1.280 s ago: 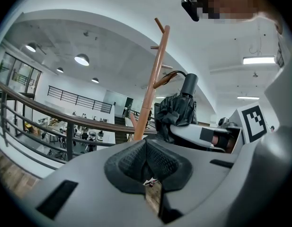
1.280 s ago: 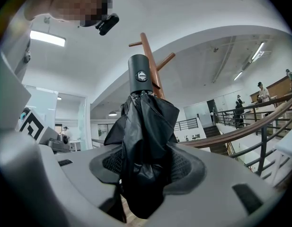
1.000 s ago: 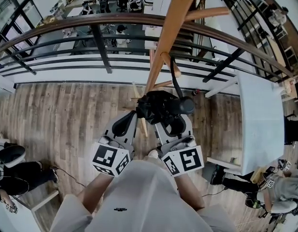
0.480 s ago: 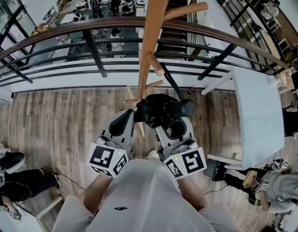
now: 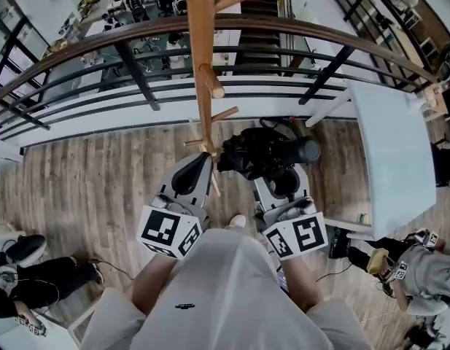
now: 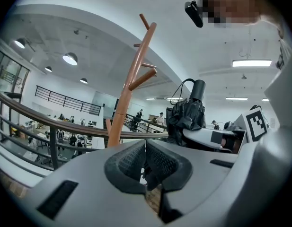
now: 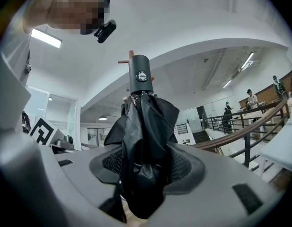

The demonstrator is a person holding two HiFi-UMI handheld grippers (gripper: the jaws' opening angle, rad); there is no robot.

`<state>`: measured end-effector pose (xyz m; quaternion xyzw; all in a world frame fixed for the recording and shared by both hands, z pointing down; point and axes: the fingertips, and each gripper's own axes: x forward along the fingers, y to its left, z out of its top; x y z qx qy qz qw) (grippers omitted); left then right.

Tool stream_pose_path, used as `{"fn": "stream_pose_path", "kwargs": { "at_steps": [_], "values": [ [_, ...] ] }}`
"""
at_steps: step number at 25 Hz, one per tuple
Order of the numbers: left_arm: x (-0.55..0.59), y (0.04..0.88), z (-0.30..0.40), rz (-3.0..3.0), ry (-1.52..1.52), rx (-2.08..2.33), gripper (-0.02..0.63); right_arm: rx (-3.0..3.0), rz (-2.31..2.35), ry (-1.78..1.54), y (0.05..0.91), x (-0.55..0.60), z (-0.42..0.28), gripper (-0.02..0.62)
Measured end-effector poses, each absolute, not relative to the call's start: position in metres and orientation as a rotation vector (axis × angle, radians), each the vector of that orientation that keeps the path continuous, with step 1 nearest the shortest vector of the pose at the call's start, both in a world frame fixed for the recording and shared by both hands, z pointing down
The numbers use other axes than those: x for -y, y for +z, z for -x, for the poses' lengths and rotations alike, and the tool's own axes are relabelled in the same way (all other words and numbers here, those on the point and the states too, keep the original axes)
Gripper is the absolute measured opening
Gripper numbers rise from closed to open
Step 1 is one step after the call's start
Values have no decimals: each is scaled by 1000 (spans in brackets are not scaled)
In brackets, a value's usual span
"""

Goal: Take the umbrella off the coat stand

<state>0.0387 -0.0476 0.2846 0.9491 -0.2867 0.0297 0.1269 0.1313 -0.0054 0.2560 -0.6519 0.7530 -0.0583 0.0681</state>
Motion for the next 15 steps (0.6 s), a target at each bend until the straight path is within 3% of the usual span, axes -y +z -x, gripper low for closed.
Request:
{"fn": "stream_pose_path", "kwargs": {
  "at_steps": [15],
  "values": [
    [30, 279, -97, -2868, 166, 622, 25, -2240, 2127, -191, 269, -38, -196, 247]
  ]
}}
